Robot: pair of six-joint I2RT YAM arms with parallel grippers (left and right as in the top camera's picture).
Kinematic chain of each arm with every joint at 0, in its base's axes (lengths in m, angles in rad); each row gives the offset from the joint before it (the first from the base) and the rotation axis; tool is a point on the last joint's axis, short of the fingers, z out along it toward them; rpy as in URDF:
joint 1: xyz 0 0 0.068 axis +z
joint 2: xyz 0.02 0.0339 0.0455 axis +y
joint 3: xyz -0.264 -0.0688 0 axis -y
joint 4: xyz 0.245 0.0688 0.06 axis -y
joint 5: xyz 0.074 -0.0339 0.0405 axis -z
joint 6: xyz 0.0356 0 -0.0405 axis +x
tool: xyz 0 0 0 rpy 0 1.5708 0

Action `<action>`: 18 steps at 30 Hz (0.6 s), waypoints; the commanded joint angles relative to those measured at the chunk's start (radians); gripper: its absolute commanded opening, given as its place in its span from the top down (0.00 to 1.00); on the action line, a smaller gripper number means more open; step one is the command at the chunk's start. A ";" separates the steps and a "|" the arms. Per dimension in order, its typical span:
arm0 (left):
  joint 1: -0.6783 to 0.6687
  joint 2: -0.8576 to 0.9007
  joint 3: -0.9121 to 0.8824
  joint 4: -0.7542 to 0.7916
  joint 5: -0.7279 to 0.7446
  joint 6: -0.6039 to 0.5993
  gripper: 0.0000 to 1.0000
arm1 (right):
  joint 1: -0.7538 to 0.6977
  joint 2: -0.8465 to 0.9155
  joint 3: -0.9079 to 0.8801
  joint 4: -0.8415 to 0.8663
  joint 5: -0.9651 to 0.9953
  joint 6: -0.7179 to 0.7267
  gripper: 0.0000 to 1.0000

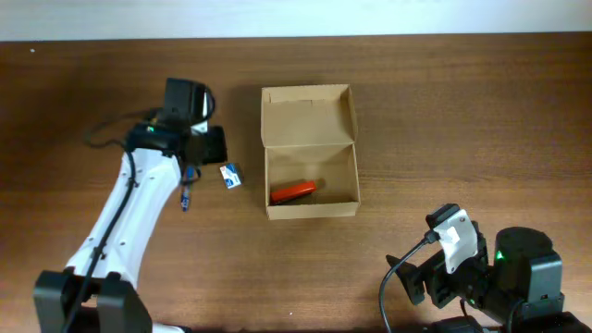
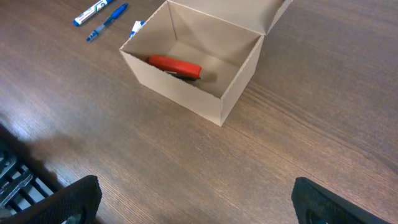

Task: Pack container
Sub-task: 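Move the left gripper to the white-blue eraser box and grasp it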

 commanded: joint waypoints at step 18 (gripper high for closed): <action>-0.091 0.183 -0.167 0.243 -0.046 -0.294 0.44 | -0.007 -0.005 -0.003 0.003 0.010 0.000 0.01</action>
